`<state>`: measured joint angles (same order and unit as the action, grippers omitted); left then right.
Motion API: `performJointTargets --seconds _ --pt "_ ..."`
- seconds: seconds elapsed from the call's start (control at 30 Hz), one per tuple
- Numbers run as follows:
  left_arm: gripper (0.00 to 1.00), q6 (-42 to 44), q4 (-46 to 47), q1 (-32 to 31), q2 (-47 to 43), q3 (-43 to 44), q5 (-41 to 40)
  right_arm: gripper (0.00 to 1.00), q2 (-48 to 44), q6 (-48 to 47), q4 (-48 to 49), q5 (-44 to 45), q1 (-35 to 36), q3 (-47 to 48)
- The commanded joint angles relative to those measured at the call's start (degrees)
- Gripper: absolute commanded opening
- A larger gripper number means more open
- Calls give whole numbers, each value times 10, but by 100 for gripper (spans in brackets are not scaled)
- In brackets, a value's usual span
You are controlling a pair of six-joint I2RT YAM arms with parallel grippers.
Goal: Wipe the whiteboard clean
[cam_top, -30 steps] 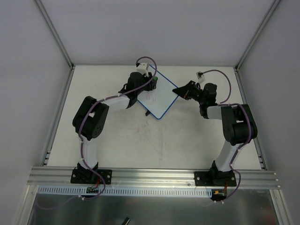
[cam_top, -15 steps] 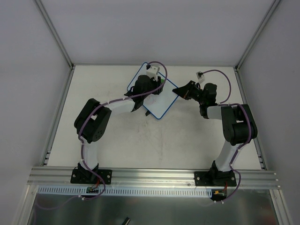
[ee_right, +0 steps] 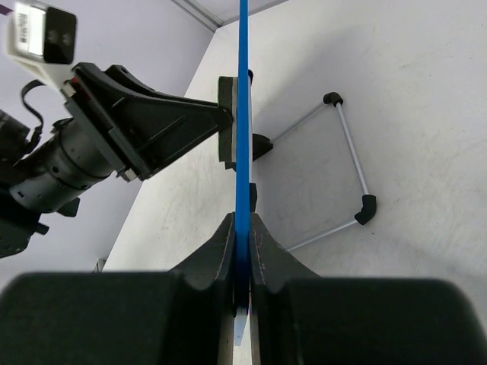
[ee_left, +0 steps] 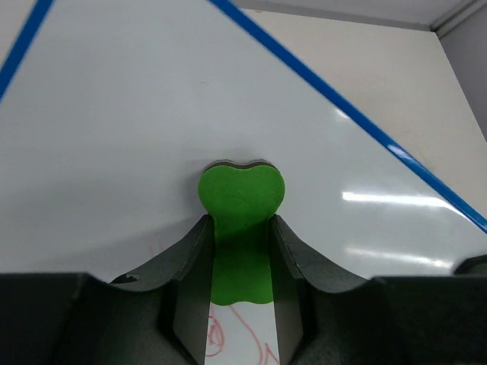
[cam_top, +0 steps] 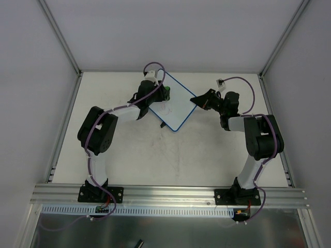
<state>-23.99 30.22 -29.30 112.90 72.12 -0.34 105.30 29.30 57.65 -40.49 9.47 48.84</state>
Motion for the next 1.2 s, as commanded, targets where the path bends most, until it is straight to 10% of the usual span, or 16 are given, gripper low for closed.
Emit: performJointTargets --seconds 0.0,1.17 --pt "0 -74 -55 32 12 -32 -2 0 -13 -12 82 -27 8 3" --pt "0 -199 -166 54 6 -65 -58 0 -1 23 124 -34 -2 -2"
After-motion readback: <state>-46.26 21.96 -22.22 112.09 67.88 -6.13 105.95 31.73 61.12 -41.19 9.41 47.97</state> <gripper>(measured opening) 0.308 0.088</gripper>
